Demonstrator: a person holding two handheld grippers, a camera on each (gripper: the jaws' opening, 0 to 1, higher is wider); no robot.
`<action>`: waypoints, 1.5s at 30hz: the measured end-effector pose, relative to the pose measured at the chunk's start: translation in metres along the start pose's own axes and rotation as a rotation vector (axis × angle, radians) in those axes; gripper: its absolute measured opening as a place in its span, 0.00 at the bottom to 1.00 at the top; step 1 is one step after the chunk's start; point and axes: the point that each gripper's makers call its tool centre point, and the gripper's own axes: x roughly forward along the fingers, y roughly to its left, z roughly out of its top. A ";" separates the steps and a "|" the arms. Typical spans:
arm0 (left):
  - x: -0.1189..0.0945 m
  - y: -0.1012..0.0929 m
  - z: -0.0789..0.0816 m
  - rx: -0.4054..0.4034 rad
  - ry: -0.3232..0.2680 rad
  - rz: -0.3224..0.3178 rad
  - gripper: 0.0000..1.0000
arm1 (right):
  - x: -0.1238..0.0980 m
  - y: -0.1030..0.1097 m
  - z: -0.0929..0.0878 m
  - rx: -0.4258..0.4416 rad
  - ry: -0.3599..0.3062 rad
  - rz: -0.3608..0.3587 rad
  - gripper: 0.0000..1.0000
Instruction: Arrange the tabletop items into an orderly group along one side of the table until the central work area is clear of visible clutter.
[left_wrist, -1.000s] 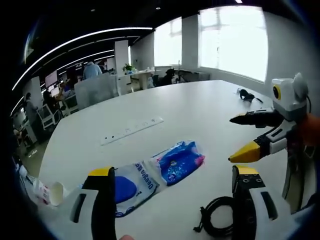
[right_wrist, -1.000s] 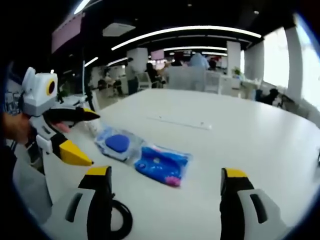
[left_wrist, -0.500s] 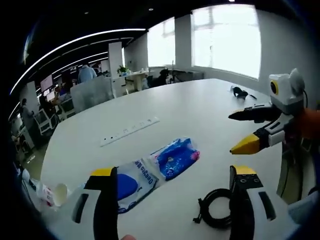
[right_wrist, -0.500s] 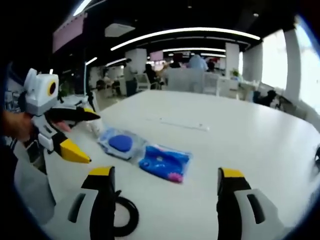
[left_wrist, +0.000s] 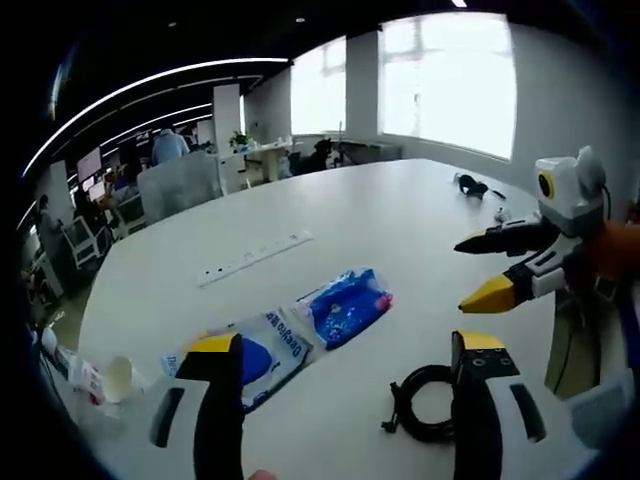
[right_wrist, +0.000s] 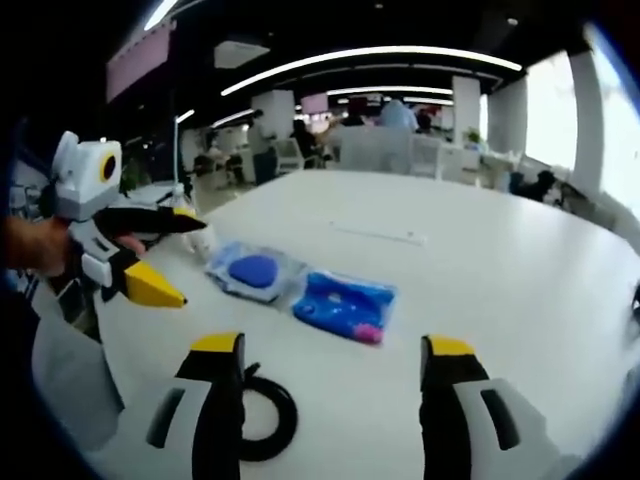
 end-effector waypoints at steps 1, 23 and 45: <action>0.000 0.000 -0.001 0.002 0.003 -0.001 0.84 | 0.000 0.000 -0.001 0.004 0.000 0.001 0.68; 0.002 -0.022 -0.051 -0.018 0.055 -0.029 0.68 | 0.001 0.023 -0.042 0.010 0.070 0.057 0.51; 0.005 -0.041 -0.090 -0.021 0.122 -0.022 0.52 | 0.010 0.042 -0.072 0.005 0.117 0.146 0.31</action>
